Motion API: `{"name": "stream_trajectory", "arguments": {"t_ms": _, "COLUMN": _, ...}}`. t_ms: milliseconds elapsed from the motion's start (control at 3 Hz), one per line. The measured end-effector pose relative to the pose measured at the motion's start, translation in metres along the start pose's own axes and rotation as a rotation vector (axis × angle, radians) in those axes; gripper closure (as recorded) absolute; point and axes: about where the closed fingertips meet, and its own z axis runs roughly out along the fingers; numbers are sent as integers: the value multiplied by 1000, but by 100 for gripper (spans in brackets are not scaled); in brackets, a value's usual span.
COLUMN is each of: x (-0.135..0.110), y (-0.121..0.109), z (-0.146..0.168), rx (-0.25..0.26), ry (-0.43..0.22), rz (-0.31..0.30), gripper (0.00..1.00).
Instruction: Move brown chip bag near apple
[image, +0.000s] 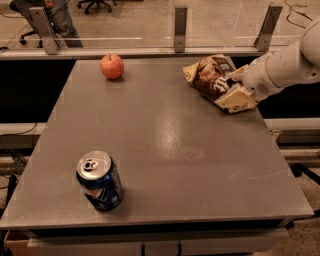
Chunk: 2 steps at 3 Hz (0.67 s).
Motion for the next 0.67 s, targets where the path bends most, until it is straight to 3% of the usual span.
{"name": "stream_trajectory", "arguments": {"t_ms": 333, "x": -13, "y": -9, "z": -20, "rx": 64, "ry": -23, "rz": -28, "gripper": 87}}
{"name": "stream_trajectory", "arguments": {"t_ms": 667, "x": -14, "y": -8, "z": -18, "rx": 62, "ry": -24, "rz": -29, "gripper": 100}}
